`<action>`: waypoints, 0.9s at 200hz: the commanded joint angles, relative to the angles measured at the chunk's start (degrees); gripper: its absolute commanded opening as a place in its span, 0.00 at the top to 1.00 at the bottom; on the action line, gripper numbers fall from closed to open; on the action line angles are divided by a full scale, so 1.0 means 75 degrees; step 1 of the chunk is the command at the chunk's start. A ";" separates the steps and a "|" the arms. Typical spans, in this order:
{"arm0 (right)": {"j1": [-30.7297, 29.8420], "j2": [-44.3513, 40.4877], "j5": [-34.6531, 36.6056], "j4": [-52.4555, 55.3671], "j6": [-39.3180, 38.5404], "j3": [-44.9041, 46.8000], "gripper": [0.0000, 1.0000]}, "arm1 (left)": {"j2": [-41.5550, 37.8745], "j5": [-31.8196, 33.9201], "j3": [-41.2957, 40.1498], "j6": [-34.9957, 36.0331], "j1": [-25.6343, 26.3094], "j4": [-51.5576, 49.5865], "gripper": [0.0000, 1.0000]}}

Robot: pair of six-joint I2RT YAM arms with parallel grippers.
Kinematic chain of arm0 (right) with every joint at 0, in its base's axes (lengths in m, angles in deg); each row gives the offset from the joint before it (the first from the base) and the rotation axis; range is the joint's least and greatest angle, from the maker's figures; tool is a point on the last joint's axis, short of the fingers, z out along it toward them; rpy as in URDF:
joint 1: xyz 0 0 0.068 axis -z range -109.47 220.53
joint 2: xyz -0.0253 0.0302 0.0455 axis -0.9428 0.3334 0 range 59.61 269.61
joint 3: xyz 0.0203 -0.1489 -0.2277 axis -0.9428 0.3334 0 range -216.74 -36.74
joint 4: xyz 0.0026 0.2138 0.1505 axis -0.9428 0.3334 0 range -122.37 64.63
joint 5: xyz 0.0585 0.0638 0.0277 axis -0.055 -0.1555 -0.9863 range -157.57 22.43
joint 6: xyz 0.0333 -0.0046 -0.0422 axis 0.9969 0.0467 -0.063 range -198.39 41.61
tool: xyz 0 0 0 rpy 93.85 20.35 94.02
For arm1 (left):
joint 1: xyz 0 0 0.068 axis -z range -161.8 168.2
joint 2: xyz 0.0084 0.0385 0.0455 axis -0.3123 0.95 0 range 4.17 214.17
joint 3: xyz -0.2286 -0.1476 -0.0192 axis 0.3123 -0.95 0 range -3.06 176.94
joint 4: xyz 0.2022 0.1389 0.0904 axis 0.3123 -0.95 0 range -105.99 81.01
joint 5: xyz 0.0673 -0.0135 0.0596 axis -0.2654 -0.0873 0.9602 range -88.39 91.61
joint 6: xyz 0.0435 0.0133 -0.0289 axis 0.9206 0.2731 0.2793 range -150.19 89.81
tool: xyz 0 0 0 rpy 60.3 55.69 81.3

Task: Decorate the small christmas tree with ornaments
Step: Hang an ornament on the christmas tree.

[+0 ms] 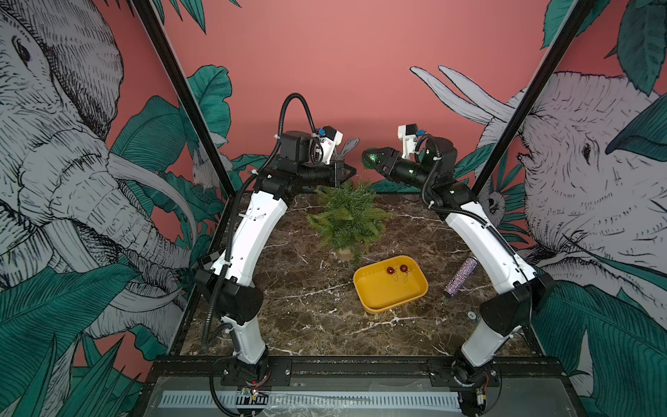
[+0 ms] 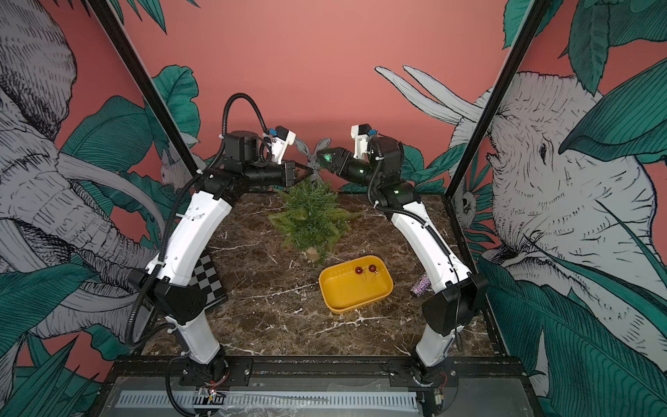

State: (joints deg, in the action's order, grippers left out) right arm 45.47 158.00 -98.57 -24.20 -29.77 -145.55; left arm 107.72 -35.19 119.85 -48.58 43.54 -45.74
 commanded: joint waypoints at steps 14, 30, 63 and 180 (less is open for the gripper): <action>0.0059 0.0204 0.0114 -0.0089 -0.0107 -0.0166 0.43 | 0.0010 0.0123 0.0162 0.0148 -0.0015 -0.0232 1.00; 0.0066 0.0287 0.0114 -0.0064 -0.0095 -0.0207 0.43 | 0.0037 0.0189 0.0159 0.0167 -0.0028 -0.0256 1.00; 0.0060 0.0325 0.0214 -0.0036 -0.0131 -0.0193 0.43 | 0.0082 0.0143 0.0182 0.0098 -0.0028 -0.0165 1.00; 0.0124 0.0114 0.0349 -0.0139 -0.0061 0.0157 0.43 | 0.0317 0.0248 0.0477 0.0145 -0.0027 -0.0681 1.00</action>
State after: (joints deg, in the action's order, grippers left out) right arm 45.95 160.58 -96.50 -22.65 -30.41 -145.53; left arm 110.04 -33.83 122.58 -48.26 43.50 -48.80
